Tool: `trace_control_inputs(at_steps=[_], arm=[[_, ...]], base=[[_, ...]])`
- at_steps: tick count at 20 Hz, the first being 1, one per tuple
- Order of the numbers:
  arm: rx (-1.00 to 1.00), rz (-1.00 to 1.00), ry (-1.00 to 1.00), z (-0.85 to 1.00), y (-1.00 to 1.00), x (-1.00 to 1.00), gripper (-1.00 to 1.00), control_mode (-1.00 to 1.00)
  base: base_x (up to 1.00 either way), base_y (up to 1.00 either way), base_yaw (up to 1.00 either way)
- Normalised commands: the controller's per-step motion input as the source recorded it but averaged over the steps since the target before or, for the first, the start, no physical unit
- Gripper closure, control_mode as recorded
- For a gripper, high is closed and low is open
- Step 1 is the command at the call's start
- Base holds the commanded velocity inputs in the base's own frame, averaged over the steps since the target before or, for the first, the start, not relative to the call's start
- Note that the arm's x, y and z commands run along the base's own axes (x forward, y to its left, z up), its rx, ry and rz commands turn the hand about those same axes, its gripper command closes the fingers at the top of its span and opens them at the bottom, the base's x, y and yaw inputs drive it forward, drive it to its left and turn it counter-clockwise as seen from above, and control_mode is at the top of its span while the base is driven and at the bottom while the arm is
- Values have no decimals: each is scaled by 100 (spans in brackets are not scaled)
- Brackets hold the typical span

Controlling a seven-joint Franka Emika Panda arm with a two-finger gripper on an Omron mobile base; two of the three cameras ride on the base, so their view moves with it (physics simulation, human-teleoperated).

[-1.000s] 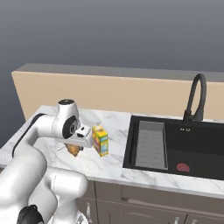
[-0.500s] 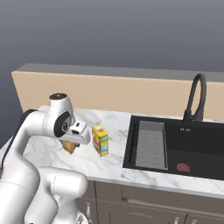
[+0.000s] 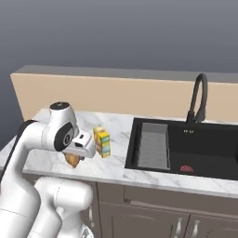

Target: Pick up all produce items and place them in the sink. Turn on the sink faucet to wash them. Then turn the sink off and put them in the tray.

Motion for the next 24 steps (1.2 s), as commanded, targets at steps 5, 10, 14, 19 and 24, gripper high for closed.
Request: trace_control_inputs(at_steps=[5,10,14,19,24], arm=[[0,0,0,0,0,0,100,100],[0,0,0,0,0,0,100,100],[0,0,0,0,0,0,100,100],[0,0,0,0,0,0,100,100],[0,0,0,0,0,0,100,100]], base=[[-77,-92,-15],[-20,-100,-7],[7,-100,0],[23,-99,0],[45,-85,5]])
